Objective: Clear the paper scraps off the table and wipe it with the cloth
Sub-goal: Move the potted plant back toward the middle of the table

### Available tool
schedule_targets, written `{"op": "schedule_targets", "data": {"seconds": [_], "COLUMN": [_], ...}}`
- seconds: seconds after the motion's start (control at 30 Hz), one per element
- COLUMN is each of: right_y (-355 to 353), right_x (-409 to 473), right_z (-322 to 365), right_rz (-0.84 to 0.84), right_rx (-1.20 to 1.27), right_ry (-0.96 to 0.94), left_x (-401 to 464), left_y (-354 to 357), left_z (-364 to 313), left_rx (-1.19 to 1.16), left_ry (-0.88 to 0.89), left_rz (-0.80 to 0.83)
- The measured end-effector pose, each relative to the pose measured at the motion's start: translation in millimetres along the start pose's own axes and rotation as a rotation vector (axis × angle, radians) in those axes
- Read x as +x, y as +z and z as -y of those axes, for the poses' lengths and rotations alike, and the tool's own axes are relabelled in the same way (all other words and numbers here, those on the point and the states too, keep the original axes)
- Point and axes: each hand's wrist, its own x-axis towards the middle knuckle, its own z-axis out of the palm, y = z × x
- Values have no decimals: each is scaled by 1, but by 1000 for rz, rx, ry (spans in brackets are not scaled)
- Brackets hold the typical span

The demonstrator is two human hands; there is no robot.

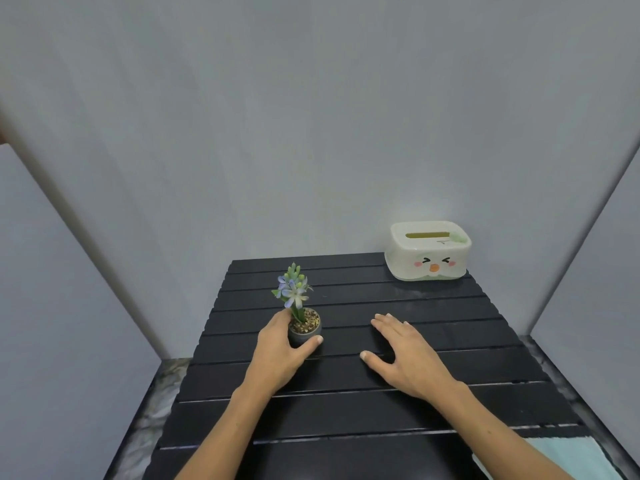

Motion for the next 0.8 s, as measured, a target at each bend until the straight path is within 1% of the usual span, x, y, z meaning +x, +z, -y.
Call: {"op": "schedule_targets", "data": {"seconds": [0.2,0.8], "right_y": [3,9], "right_x": [9,18], "right_z": [0,-6], "right_rz": [-10,-50], "right_rx": [-42,-41], "right_ry": [9,-4], "left_x": [14,31], "left_y": [5,17], "left_z": [-4,-1], "left_rx": [14,48], "left_ry": [2,10], "left_rz": [24,-13]}}
